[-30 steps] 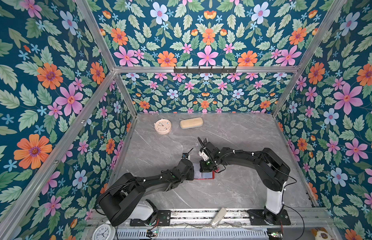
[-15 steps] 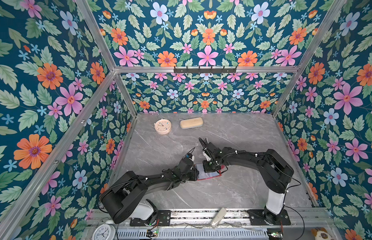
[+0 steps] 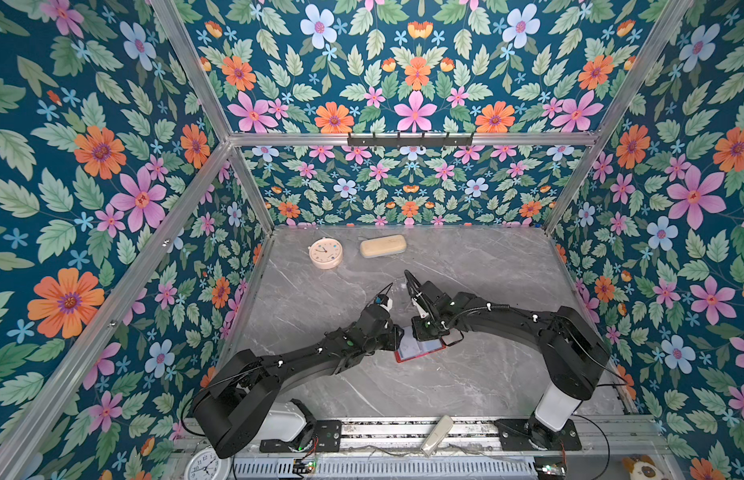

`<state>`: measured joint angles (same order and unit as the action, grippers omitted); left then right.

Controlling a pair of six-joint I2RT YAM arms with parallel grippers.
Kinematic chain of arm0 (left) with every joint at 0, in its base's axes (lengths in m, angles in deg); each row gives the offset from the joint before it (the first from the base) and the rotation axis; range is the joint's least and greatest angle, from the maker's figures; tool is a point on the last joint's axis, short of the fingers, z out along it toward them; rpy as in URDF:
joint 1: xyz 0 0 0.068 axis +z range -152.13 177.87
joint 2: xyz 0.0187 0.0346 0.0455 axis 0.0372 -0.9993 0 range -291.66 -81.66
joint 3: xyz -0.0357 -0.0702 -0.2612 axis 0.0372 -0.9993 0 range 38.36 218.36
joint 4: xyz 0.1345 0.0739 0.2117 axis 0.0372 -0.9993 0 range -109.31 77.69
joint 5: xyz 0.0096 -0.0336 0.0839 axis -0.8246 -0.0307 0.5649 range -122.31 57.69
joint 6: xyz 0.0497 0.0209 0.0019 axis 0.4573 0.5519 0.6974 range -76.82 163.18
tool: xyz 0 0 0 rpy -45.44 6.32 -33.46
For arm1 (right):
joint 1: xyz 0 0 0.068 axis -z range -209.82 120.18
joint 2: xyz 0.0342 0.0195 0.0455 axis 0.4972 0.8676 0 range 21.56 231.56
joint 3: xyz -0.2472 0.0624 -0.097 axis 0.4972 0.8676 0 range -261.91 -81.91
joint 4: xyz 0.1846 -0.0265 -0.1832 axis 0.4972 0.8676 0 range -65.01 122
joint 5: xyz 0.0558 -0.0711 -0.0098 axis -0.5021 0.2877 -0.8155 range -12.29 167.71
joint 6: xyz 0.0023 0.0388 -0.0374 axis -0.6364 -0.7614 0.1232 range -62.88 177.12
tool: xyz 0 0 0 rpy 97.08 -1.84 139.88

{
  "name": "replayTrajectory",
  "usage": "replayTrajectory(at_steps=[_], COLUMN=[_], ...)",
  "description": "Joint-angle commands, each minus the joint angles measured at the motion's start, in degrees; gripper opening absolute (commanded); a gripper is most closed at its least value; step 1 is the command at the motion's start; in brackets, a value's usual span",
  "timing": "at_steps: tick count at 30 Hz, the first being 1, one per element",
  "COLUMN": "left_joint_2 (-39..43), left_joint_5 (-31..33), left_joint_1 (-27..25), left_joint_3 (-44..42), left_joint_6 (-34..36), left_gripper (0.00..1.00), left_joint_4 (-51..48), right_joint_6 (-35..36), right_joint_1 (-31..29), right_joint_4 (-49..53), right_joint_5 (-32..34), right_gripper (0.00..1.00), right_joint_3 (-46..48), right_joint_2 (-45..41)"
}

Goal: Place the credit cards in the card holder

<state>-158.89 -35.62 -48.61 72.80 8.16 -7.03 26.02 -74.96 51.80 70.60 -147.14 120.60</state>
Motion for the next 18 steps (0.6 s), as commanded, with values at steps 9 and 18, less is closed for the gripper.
replayTrajectory(at_steps=[9,18], left_joint_2=[-5.41,-16.04], left_joint_5=[3.6,-1.42], left_joint_1=[6.34,12.26], left_joint_3=[9.62,18.97], left_joint_6=[4.2,3.27], left_gripper=[0.46,0.45], left_joint_4=[-3.92,-3.26], right_joint_6=[4.95,9.82], right_joint_1=[7.58,12.42], right_joint_4=[2.01,7.06], right_joint_5=[-1.93,-4.64], right_gripper=[0.3,0.4], right_joint_3=[-4.64,-16.96], right_joint_2=[-1.11,6.72])
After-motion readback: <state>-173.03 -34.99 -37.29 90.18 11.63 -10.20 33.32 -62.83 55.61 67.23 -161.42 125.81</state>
